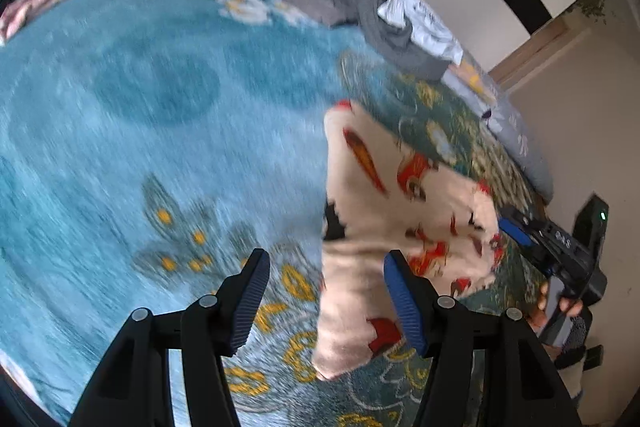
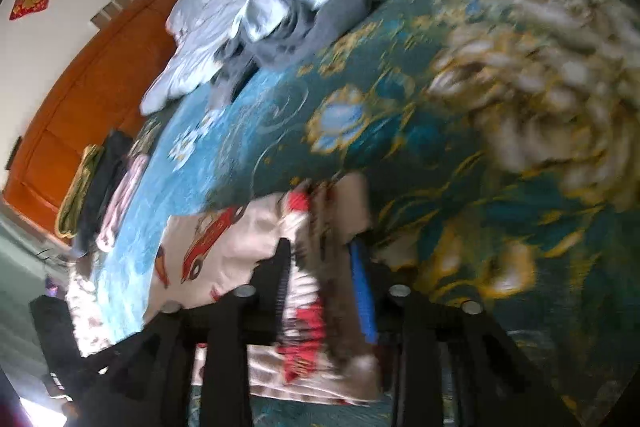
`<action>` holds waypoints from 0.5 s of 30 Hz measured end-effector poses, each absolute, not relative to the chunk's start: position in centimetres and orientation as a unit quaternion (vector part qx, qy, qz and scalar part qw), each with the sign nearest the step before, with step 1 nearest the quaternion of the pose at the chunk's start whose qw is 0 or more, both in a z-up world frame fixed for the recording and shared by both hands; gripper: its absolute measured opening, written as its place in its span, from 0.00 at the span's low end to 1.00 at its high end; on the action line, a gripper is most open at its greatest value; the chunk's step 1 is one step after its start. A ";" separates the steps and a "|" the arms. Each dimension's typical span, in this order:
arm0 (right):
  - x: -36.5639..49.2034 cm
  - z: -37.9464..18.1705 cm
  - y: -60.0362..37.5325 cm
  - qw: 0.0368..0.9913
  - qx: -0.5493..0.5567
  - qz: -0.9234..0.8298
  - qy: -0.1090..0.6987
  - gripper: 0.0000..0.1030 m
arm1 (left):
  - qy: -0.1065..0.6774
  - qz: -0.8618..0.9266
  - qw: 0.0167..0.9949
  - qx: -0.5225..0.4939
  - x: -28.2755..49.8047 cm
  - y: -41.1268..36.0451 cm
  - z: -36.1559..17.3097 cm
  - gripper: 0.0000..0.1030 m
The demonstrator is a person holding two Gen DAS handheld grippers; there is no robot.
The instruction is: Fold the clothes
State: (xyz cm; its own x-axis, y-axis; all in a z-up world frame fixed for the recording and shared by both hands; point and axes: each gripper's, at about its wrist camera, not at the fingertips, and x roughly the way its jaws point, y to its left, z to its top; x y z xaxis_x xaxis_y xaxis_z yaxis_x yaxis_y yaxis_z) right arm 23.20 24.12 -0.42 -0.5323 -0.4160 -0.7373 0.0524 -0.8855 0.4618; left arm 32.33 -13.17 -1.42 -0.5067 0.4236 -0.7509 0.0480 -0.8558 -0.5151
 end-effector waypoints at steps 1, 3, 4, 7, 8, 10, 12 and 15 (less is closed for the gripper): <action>23.6 0.2 24.5 0.127 0.456 -0.860 -0.190 0.39 | -0.245 0.836 0.112 -0.479 32.1 -13.2 -1.1 0.62; 24.4 1.3 24.5 0.119 0.444 -0.872 -0.171 0.39 | -0.234 0.841 0.119 -0.472 31.7 -12.6 -0.6 0.62; 24.6 1.7 23.9 0.128 0.442 -0.874 -0.156 0.39 | -0.221 0.845 0.127 -0.471 31.6 -11.7 -0.3 0.62; 25.3 2.0 20.6 0.174 0.449 -0.869 -0.115 0.39 | -0.182 0.853 0.151 -0.465 31.0 -9.1 0.5 0.62; 25.5 1.8 19.6 0.190 0.455 -0.864 -0.106 0.39 | -0.169 0.856 0.159 -0.463 30.9 -8.3 0.8 0.62; 25.8 1.2 18.2 0.212 0.464 -0.856 -0.086 0.39 | -0.151 0.856 0.168 -0.464 31.1 -7.5 0.5 0.62; 26.1 0.5 17.7 0.204 0.469 -0.857 -0.059 0.39 | -0.160 0.848 0.167 -0.477 31.0 -7.8 -0.6 0.62; 26.3 -0.6 18.8 0.206 0.475 -0.851 -0.088 0.38 | -0.162 0.839 0.150 -0.498 30.6 -7.9 -2.3 0.62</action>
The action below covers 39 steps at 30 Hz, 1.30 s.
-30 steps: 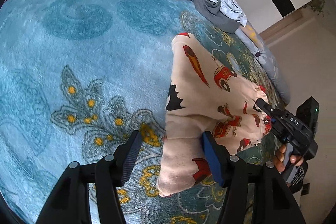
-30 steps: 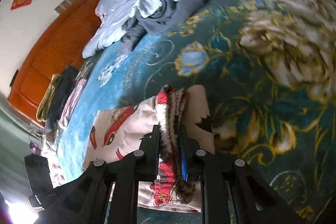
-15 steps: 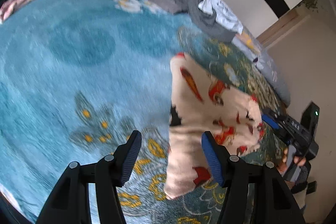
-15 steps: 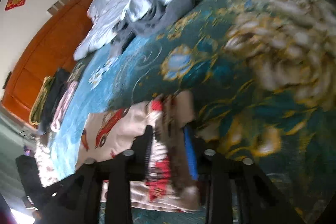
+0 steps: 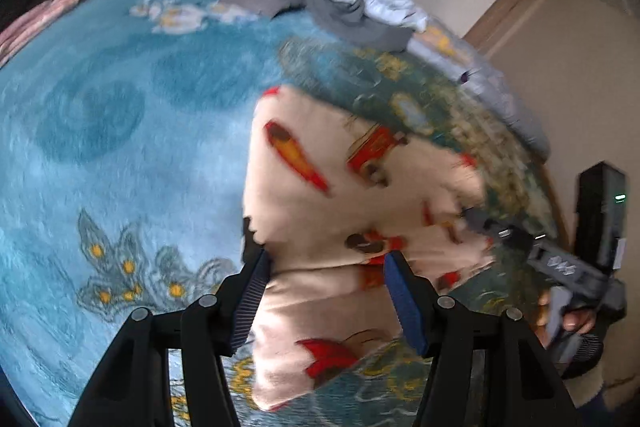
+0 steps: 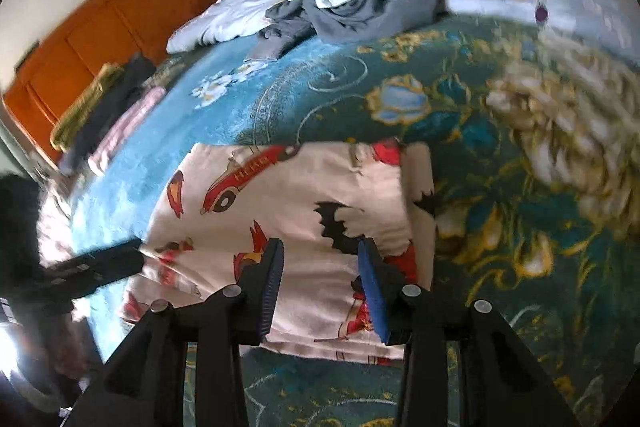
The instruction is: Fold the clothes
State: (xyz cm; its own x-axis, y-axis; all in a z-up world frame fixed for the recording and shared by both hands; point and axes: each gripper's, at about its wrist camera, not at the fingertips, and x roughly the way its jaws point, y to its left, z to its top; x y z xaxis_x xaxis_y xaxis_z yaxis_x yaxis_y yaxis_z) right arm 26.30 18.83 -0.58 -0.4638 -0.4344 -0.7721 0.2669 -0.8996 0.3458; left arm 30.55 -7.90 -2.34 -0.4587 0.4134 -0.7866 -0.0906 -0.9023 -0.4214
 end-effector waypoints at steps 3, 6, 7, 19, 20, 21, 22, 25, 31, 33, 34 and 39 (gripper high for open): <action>26.3 -1.1 18.7 0.205 0.476 -0.850 -0.094 0.39 | -0.156 0.836 0.140 -0.507 30.4 -7.6 -3.1 0.62; 26.2 -1.5 17.9 0.202 0.477 -0.851 -0.085 0.39 | -0.155 0.837 0.142 -0.506 30.5 -7.5 -2.9 0.62; 26.1 -1.5 17.9 0.202 0.477 -0.851 -0.087 0.39 | -0.159 0.836 0.141 -0.506 30.5 -7.7 -2.8 0.62; 26.2 -1.8 23.3 0.142 0.470 -0.854 -0.175 0.55 | -0.215 0.824 0.122 -0.511 29.3 -11.4 -3.2 0.62; 26.0 -2.4 23.8 0.137 0.478 -0.847 -0.186 0.55 | -0.216 0.821 0.124 -0.515 28.9 -11.4 -3.5 0.62; 26.0 -2.8 24.0 0.138 0.482 -0.843 -0.196 0.55 | -0.218 0.817 0.125 -0.518 28.5 -11.3 -3.9 0.62; 26.0 -3.0 24.1 0.140 0.482 -0.841 -0.203 0.55 | -0.224 0.815 0.127 -0.520 28.2 -11.4 -4.1 0.62; 25.7 -3.1 23.8 0.145 0.479 -0.841 -0.206 0.55 | -0.229 0.811 0.135 -0.521 27.7 -11.0 -4.1 0.62; 24.3 -3.6 22.0 0.159 0.480 -0.838 -0.206 0.57 | -0.210 0.811 0.158 -0.522 27.9 -9.4 -3.9 0.62; 24.0 -3.7 21.8 0.159 0.479 -0.837 -0.209 0.57 | -0.200 0.814 0.160 -0.521 28.0 -9.0 -3.8 0.60; 24.0 -3.7 21.9 0.161 0.480 -0.837 -0.211 0.57 | -0.205 0.814 0.159 -0.520 28.1 -9.2 -3.8 0.60; 24.1 -3.8 22.3 0.158 0.484 -0.835 -0.209 0.38 | -0.213 0.816 0.146 -0.517 28.2 -9.6 -3.9 0.48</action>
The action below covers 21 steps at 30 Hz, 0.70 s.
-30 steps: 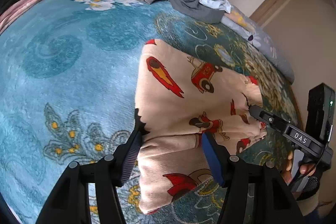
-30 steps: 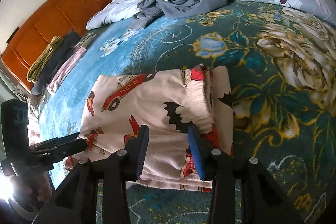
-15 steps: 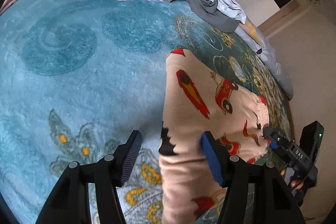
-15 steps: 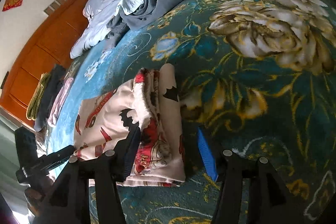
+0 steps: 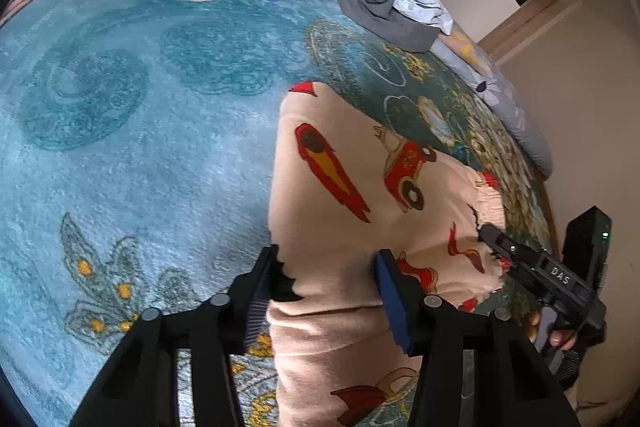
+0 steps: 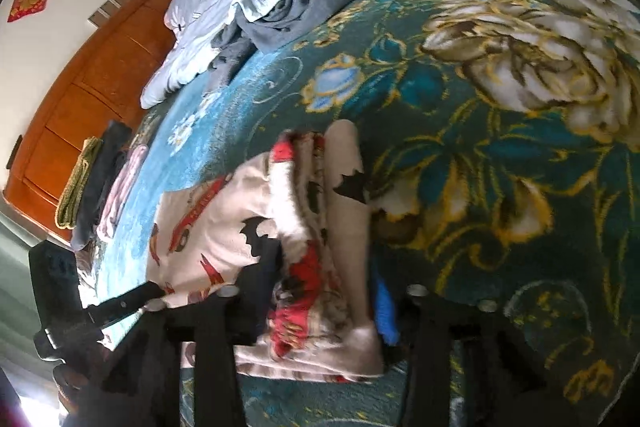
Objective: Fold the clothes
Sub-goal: 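Lift the folded pants with both grippers and carry them toward the headboard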
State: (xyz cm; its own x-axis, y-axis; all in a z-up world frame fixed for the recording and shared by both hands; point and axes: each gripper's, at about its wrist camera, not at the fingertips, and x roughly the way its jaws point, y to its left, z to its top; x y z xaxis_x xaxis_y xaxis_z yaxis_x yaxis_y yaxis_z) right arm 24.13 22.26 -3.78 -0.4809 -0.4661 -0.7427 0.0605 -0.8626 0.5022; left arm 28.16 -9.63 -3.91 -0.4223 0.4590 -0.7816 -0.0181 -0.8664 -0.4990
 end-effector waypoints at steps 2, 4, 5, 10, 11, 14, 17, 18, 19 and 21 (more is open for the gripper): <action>24.2 -3.7 22.2 0.153 0.486 -0.835 -0.205 0.35 | -0.213 0.817 0.137 -0.518 28.1 -9.6 -3.9 0.39; 24.3 -3.5 22.0 0.150 0.488 -0.836 -0.201 0.32 | -0.217 0.818 0.137 -0.515 28.2 -9.7 -3.6 0.33; 24.3 -3.3 21.9 0.149 0.487 -0.837 -0.197 0.31 | -0.219 0.818 0.138 -0.514 28.3 -9.8 -3.5 0.29; 24.5 -1.0 21.5 0.163 0.478 -0.838 -0.205 0.27 | -0.230 0.820 0.142 -0.505 28.6 -10.2 -2.6 0.20; 24.6 -0.3 21.4 0.167 0.475 -0.839 -0.207 0.27 | -0.234 0.819 0.145 -0.503 28.7 -10.3 -2.4 0.19; 24.6 1.6 20.5 0.178 0.466 -0.843 -0.202 0.27 | -0.251 0.817 0.151 -0.497 29.0 -11.2 -1.7 0.18; 24.6 3.6 19.0 0.192 0.457 -0.847 -0.191 0.27 | -0.270 0.814 0.155 -0.491 29.4 -12.4 -1.1 0.17; 24.5 4.2 18.4 0.197 0.455 -0.848 -0.186 0.27 | -0.278 0.813 0.154 -0.488 29.6 -13.0 -0.8 0.17; 24.5 4.8 17.7 0.202 0.453 -0.850 -0.180 0.26 | -0.286 0.813 0.153 -0.483 29.8 -13.7 -0.6 0.17; 24.3 6.1 16.1 0.214 0.448 -0.852 -0.167 0.26 | -0.302 0.813 0.150 -0.475 30.2 -15.2 0.0 0.17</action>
